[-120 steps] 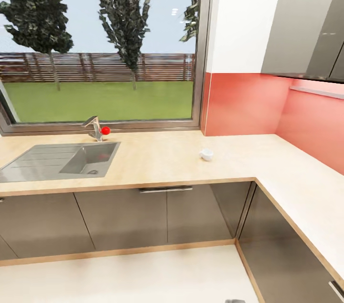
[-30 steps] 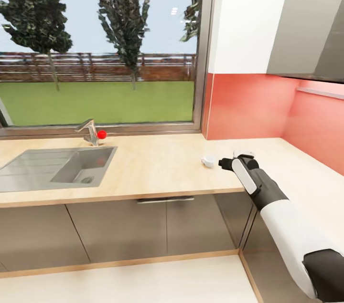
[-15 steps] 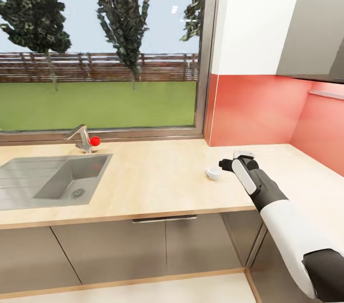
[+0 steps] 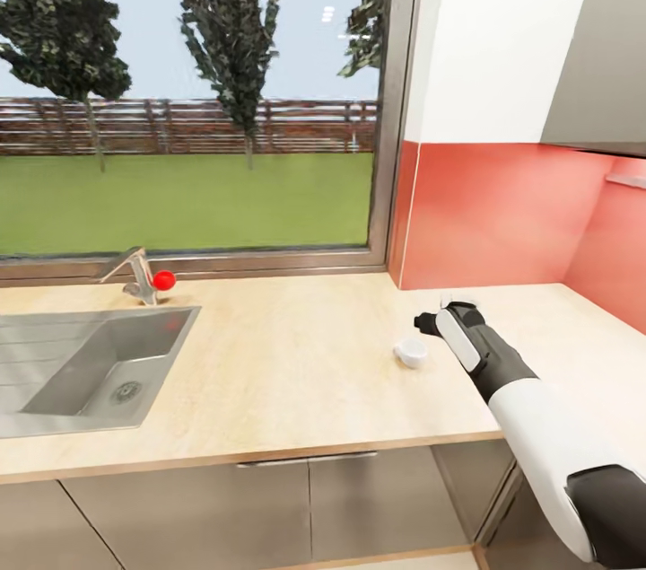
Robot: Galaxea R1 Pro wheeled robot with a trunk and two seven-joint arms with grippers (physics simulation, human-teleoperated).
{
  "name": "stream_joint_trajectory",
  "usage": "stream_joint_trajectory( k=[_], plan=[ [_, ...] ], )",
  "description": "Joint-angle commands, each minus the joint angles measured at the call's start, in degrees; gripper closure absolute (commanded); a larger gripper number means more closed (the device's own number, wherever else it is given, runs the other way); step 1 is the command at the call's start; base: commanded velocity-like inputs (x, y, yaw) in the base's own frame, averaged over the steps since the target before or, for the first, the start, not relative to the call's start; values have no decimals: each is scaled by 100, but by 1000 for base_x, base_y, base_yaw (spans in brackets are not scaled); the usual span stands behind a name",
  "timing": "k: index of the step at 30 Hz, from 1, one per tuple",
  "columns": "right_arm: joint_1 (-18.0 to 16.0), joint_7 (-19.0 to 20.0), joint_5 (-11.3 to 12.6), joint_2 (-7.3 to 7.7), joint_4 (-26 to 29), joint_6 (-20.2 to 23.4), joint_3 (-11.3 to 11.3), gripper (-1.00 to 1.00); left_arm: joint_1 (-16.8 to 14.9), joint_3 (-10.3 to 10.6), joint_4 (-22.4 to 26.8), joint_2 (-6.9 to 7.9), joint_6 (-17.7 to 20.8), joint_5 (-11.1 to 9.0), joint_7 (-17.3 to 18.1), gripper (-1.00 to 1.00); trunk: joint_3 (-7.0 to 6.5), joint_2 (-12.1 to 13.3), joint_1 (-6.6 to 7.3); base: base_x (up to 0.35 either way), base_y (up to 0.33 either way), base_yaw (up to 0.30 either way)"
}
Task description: Set up a coffee station on the kitchen countertop: keep the coffee maker on the countertop, move the bottle of coffee from the kitchen shelf to the counter next to the coffee maker, place a paper coffee filter on top of the coffee maker, put the saucer next to the coffee maker with the coffee cup on the saucer, and place the electric kettle next to the coffee maker.
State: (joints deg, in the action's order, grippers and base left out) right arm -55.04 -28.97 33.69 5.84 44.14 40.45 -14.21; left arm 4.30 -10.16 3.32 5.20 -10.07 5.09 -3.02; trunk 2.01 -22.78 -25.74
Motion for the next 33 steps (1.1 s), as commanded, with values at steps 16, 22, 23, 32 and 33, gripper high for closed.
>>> stream_joint_trajectory(
  k=[16,22,23,32,33],
  plan=[
    [-7,-39,62,33,-495,7,-31,-100,1,-30,10,-17,-13,54,-11,-100,11,-14,-5,26,0,0],
    [-8,-39,57,32,-603,7,-36,-100,1,-30,8,-15,-13,54,-7,-100,11,-14,-5,0,0,0],
    [-7,-39,58,32,-653,7,-37,-100,1,-30,9,-17,-13,54,-6,-100,11,-14,-5,0,0,0],
    [-7,-33,71,32,-1080,7,-38,-100,1,-30,10,-18,-13,54,-8,-100,11,-14,-5,45,0,0],
    [-7,-32,73,32,-1097,7,-38,-100,1,-30,10,-19,-13,54,-7,-100,11,-14,-5,149,0,0]
  ],
)
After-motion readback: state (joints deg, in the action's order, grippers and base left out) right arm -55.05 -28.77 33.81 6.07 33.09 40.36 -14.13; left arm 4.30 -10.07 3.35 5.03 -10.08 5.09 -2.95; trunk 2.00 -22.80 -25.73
